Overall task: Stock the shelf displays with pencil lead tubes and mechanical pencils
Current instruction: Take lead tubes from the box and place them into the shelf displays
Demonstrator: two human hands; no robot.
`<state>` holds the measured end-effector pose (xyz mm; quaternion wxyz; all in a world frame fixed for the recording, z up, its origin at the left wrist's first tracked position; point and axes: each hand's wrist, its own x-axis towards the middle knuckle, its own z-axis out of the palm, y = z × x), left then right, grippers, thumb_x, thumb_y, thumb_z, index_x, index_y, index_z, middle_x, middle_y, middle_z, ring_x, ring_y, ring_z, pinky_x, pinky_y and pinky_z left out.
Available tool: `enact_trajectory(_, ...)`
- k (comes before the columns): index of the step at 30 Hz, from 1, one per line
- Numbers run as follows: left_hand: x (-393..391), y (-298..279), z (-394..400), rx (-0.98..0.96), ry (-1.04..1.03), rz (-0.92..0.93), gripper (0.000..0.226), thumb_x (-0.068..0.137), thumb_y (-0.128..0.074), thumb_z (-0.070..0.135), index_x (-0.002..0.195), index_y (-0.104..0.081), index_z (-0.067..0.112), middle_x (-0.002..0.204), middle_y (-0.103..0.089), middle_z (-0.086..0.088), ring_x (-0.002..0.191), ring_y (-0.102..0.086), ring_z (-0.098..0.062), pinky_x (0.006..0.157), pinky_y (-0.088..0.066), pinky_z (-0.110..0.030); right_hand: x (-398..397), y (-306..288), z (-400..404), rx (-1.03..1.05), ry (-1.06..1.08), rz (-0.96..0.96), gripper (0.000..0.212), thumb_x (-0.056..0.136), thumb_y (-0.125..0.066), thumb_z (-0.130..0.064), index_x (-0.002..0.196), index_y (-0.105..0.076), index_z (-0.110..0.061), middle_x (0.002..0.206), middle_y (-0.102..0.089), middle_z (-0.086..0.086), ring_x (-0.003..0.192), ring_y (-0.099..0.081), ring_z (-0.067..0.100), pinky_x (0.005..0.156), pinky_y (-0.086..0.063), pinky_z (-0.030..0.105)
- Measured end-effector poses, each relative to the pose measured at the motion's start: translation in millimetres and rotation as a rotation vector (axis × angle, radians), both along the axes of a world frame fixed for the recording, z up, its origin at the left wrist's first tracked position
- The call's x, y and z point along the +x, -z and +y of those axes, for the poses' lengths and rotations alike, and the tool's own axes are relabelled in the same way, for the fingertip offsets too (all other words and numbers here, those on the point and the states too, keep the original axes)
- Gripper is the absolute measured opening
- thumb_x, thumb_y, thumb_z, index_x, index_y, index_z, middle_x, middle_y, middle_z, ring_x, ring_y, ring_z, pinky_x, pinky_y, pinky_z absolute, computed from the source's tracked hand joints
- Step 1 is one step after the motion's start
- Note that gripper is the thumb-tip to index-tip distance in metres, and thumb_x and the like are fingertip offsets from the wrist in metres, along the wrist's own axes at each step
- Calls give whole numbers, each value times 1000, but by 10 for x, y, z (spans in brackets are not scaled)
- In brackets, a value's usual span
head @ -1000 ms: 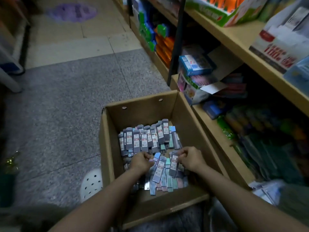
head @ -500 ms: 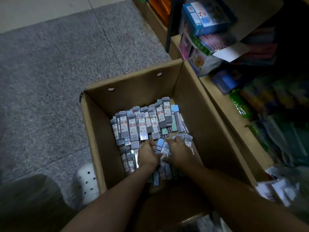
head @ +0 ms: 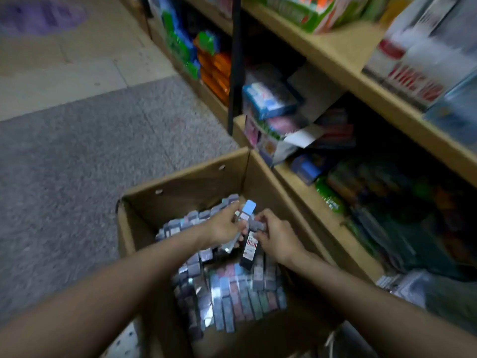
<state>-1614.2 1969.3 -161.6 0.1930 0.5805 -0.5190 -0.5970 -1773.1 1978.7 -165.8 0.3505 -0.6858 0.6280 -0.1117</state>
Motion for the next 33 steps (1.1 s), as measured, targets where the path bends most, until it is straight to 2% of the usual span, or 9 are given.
enact_trajectory(3,-91,-701,-317,-147,65,61,9,104,-39,10,110,-45,12,73,-52,-6,55,-49,-13,45,-44,-23,-152,-829,-260,-182,6,26,25,84,-70,-17,106,-57,-16,92,-66,2,81,-59,21,71,-42,28)
enact_trajectory(8,-379,-1632,-524,-334,58,249,16,103,-40,11,117,-47,13,78,-51,-3,58,-47,-13,52,-37,-27,-571,-2040,-421,-456,77,39,23,82,-73,-21,101,-59,-22,86,-65,-6,75,-61,12,71,-45,22)
enact_trajectory(12,-672,-2098,-572,-382,36,396,16,102,-39,7,114,-48,11,75,-49,-5,52,-43,-14,45,-32,-24,-1016,-2773,-472,-634,198,30,18,87,-71,-22,101,-61,-25,86,-71,-1,77,-69,17,78,-57,40)
enact_trajectory(17,-935,-2525,-672,-387,24,565,22,103,-34,11,108,-54,18,75,-52,-2,55,-48,-13,48,-37,-26,-1531,-3516,-604,-843,347,101,19,86,-72,-22,103,-64,-24,83,-71,2,80,-71,20,79,-58,39)
enact_trajectory(21,-1075,-2654,-773,-425,51,539,29,104,-33,15,120,-55,26,85,-61,1,65,-57,-9,56,-48,-24,-1622,-3737,-813,-963,444,112,17,84,-74,-21,100,-67,-22,81,-65,-4,75,-67,13,65,-50,21)
enact_trajectory(24,-1127,-2625,-833,-393,-40,570,27,104,-38,15,126,-53,17,91,-61,-3,75,-59,-12,58,-53,-23,-1512,-3687,-1030,-1010,437,157,19,85,-73,-19,104,-68,-16,84,-64,0,70,-59,7,58,-41,5)
enact_trajectory(25,-1134,-2610,-857,-378,-90,604,26,104,-39,13,126,-52,13,88,-60,-4,73,-61,-13,56,-54,-22,-1469,-3651,-1106,-1009,429,161,20,86,-73,-17,104,-68,-13,85,-64,2,72,-60,10,62,-44,5)
enact_trajectory(28,-1126,-2553,-942,-351,-173,647,24,102,-43,11,124,-54,7,84,-62,-3,61,-63,-6,52,-54,-21,-1357,-3544,-1313,-1006,416,186,20,86,-72,-14,105,-67,-10,88,-64,3,80,-61,16,75,-52,26)
enact_trajectory(33,-1086,-2450,-1051,-369,-207,643,17,100,-49,12,112,-59,17,91,-63,-4,71,-63,-11,65,-58,-27,-1306,-3366,-1562,-1013,339,322,19,86,-71,-14,105,-66,-11,99,-65,5,87,-61,18,79,-53,32)
